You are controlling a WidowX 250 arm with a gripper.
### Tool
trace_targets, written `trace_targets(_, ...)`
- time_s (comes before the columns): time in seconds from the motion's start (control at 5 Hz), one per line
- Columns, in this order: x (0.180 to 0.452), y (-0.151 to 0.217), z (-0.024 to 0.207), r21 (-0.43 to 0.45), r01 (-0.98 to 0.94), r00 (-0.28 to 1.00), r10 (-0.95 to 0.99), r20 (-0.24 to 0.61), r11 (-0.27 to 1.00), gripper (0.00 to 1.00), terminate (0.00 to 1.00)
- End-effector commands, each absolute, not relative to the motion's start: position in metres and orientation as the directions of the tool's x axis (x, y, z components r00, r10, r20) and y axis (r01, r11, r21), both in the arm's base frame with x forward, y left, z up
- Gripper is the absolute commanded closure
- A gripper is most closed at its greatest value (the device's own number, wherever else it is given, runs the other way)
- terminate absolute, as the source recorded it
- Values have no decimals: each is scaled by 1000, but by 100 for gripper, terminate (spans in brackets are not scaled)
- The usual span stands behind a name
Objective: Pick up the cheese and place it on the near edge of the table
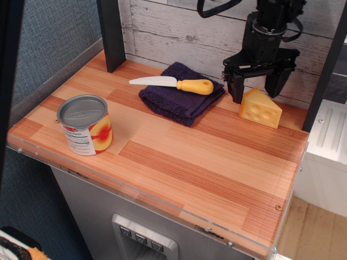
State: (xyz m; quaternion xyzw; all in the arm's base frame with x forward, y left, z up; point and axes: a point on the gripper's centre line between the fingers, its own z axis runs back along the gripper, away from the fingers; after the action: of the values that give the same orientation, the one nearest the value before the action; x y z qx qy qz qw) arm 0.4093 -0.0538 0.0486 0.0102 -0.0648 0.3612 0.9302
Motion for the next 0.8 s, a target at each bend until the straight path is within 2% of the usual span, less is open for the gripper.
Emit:
trace_targets(0.0,420,-49,56,-81,-658,735,662,145,748,0,0)
trace_targets(0.6,421,-52,50,-89,-652,741,657,138,753,0,0)
